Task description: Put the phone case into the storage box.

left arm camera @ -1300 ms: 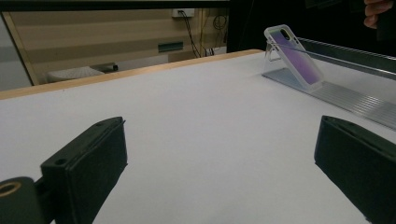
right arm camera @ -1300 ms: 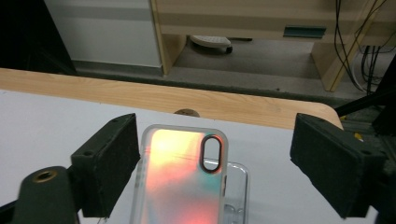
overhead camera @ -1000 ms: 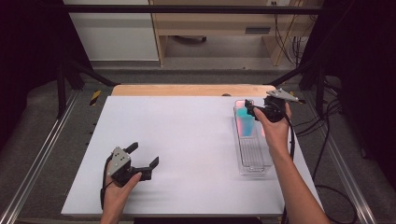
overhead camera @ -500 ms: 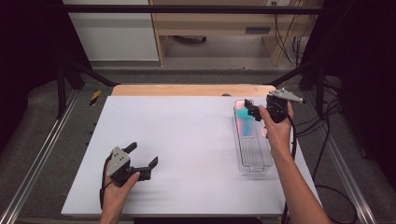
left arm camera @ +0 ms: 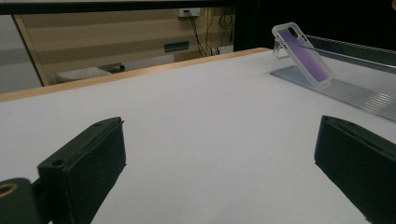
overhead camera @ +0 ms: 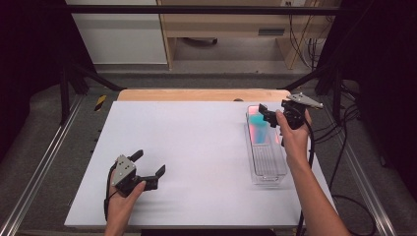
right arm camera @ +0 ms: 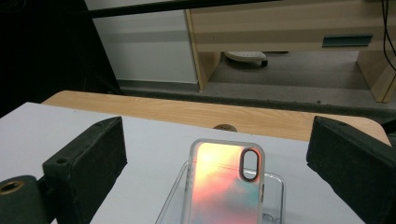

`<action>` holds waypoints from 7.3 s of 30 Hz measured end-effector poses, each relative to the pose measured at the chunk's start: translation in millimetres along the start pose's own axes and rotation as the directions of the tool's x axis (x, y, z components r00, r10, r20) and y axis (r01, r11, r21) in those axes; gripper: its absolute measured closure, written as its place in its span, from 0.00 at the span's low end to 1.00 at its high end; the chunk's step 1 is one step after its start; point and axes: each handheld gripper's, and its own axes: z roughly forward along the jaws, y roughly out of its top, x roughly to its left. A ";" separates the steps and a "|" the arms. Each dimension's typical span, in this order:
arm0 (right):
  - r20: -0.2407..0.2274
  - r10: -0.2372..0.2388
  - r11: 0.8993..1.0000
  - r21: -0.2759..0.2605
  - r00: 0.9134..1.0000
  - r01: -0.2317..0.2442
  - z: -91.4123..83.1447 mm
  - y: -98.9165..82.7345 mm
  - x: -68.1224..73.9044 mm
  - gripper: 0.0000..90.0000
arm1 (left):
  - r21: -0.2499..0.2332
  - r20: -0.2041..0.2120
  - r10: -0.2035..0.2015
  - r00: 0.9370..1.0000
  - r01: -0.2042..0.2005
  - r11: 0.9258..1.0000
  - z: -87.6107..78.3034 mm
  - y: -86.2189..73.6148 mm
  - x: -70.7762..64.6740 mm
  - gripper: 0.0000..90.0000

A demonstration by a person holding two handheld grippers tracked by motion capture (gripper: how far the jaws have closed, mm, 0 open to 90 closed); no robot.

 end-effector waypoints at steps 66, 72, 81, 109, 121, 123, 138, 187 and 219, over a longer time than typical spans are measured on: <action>-0.124 -0.104 0.994 -0.058 0.987 0.098 -65.3 5.4 25.0 0.04 | 0.001 -0.012 0.014 1.000 -0.014 1.000 -7.1 -0.8 5.0 0.01; -0.129 -0.121 0.991 -0.074 0.984 0.112 -72.6 6.1 29.2 0.04 | -0.003 -0.012 0.012 1.000 -0.012 1.000 -9.1 -0.6 7.4 0.01; -0.135 -0.144 0.987 -0.091 0.980 0.132 -84.5 1.0 32.8 0.03 | -0.007 -0.002 0.018 1.000 -0.018 1.000 -12.9 -0.3 9.6 0.01; -0.130 -0.171 0.979 -0.131 0.977 0.154 -126.0 -17.2 30.2 0.03 | -0.031 -0.002 0.017 1.000 -0.017 0.999 -23.2 1.5 14.3 0.01; -0.134 -0.170 0.979 -0.140 0.976 0.151 -137.5 -31.0 27.0 0.03 | -0.029 0.003 0.013 1.000 -0.013 0.999 -23.3 0.5 17.0 0.01; -0.134 -0.173 0.978 -0.138 0.976 0.154 -138.7 -33.9 25.8 0.03 | -0.028 0.004 0.015 1.000 -0.014 0.999 -23.3 0.4 16.6 0.01; -0.134 -0.187 0.974 -0.153 0.973 0.166 -145.0 -53.1 21.0 0.03 | -0.031 0.011 0.018 1.000 -0.018 0.999 -24.8 0.9 16.1 0.01; -0.138 -0.243 0.954 -0.213 0.960 0.211 -149.4 -90.7 9.7 0.03 | -0.036 0.013 0.011 1.000 -0.010 0.999 -41.0 -2.3 8.9 0.01; -0.173 -0.258 0.951 -0.218 0.950 0.219 -144.9 -113.7 5.3 0.03 | -0.041 0.013 0.009 1.000 -0.008 0.999 -42.3 -3.0 10.4 0.01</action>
